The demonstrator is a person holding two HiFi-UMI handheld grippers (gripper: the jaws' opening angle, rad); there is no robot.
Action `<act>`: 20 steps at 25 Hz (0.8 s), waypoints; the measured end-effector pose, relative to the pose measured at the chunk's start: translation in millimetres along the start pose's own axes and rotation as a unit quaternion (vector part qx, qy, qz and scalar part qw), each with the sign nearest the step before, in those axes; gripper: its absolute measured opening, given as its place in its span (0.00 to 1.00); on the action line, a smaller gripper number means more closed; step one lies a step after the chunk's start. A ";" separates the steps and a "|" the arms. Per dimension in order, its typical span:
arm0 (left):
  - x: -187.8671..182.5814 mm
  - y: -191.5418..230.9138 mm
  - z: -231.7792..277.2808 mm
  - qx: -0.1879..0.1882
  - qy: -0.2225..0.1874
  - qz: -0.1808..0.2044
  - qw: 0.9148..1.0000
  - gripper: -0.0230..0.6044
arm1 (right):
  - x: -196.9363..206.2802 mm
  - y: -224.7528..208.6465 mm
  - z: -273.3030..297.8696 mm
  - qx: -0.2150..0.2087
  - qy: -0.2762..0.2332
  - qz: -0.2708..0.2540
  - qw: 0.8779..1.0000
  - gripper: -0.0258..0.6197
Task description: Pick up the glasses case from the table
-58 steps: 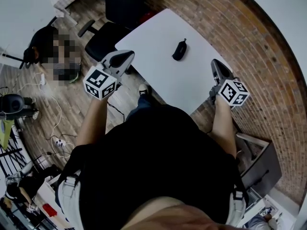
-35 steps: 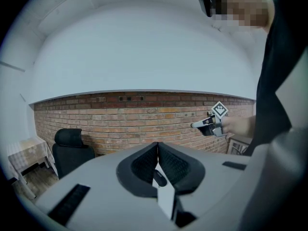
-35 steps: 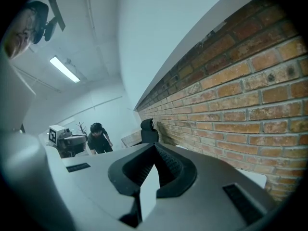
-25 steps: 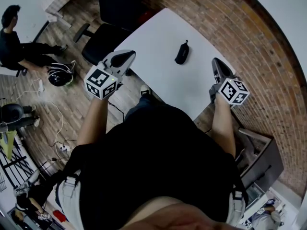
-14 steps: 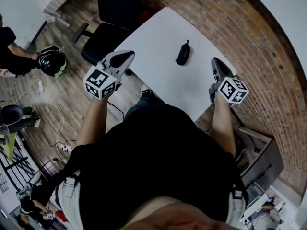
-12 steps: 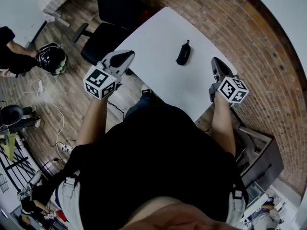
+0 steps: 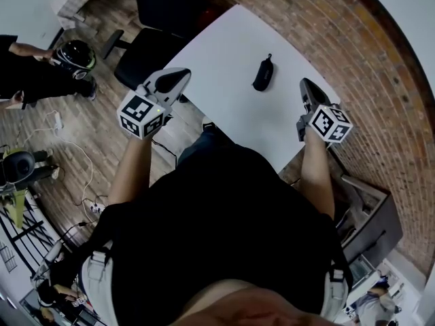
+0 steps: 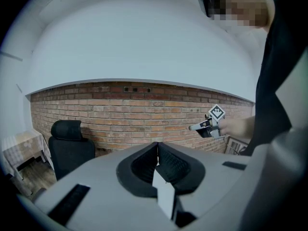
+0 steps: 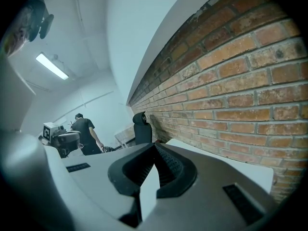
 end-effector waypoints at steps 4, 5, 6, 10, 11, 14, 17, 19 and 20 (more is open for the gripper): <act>4.0 6.2 8.8 0.001 0.003 -0.004 1.000 0.05 | 4.9 -7.7 8.2 0.004 0.006 0.004 1.000 0.06; 4.3 7.6 10.9 0.002 0.003 -0.004 1.000 0.05 | 5.7 -10.0 10.2 0.005 0.007 0.005 1.000 0.06; 4.7 9.1 12.8 0.003 0.004 -0.005 1.000 0.05 | 6.5 -12.1 12.3 0.007 0.008 0.006 1.000 0.06; 7.6 17.1 20.9 0.009 0.008 -0.008 1.000 0.05 | 9.4 -16.6 21.2 0.011 0.011 0.011 1.000 0.06; 8.5 19.0 23.0 0.011 0.010 -0.009 1.000 0.05 | 9.8 -17.3 23.1 0.011 0.011 0.012 1.000 0.06; 9.7 23.2 28.9 0.016 0.015 -0.011 1.000 0.06 | 12.3 -21.2 28.5 0.011 0.007 0.013 1.000 0.06; 10.6 27.5 35.0 0.020 0.014 -0.010 1.000 0.05 | 15.7 -27.4 32.9 0.016 0.005 0.017 1.000 0.06; 10.2 30.8 38.9 0.020 0.015 -0.012 1.000 0.05 | 17.7 -31.0 36.4 0.018 0.007 0.020 1.000 0.06; 9.6 32.4 41.1 0.019 0.016 -0.012 1.000 0.06 | 19.0 -32.7 38.6 0.018 0.008 0.022 1.000 0.06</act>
Point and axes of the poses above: the fingertips, and each gripper's own axes: z forward along the fingers, y to its left, x out of its underside, the point moved 7 cm from there along -z, backward along the fingers
